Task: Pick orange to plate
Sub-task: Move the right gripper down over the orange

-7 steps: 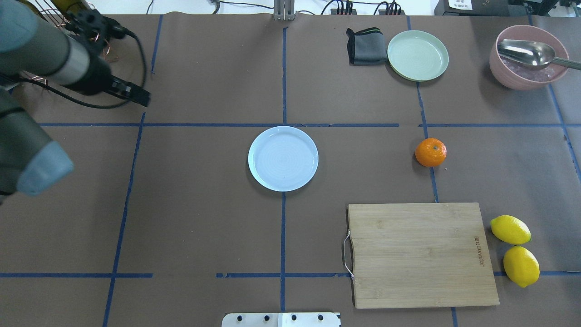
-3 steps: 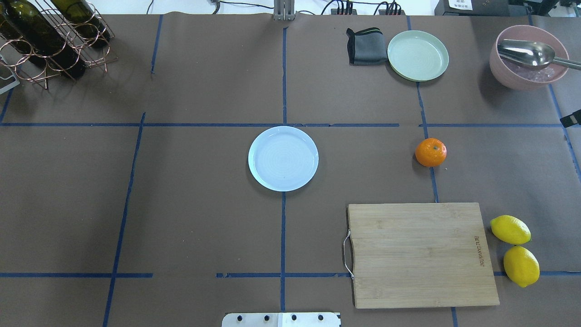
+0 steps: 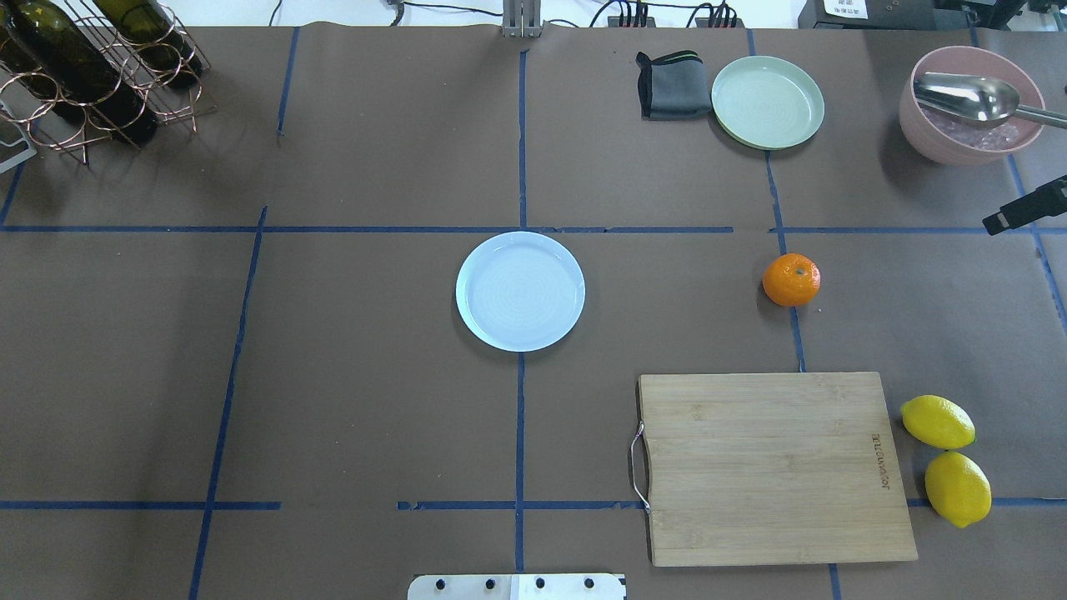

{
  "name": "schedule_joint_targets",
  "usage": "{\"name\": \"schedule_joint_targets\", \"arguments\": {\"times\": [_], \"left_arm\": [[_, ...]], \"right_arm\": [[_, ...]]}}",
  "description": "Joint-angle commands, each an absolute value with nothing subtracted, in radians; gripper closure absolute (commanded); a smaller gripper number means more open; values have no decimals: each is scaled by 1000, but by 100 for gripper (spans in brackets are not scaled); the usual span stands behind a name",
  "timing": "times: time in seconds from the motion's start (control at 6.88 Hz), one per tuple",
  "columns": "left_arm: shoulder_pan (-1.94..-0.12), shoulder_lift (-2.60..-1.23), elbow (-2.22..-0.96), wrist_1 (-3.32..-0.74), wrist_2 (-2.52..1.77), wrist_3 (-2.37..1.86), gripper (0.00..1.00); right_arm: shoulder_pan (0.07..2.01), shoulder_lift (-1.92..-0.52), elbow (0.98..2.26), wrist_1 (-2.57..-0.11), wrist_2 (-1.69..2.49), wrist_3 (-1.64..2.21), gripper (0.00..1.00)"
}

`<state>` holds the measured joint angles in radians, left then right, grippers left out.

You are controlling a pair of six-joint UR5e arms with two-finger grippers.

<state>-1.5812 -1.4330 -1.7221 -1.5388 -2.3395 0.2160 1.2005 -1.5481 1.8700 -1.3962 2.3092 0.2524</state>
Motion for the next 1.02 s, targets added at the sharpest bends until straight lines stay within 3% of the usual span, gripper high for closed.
{"name": "schedule_joint_targets", "arguments": {"times": [0.0, 0.44, 0.87], "left_arm": [[-1580, -1445, -1735, -1526, -2342, 193, 0], [-1580, -1445, -1755, -1526, -2342, 193, 0], [-1582, -1443, -1756, -1526, -2342, 193, 0]], "right_arm": [[1044, -1458, 1849, -1394, 2199, 437, 0], [841, -1382, 1743, -1190, 2028, 741, 0], [784, -1370, 1714, -1183, 1962, 756, 0]]}}
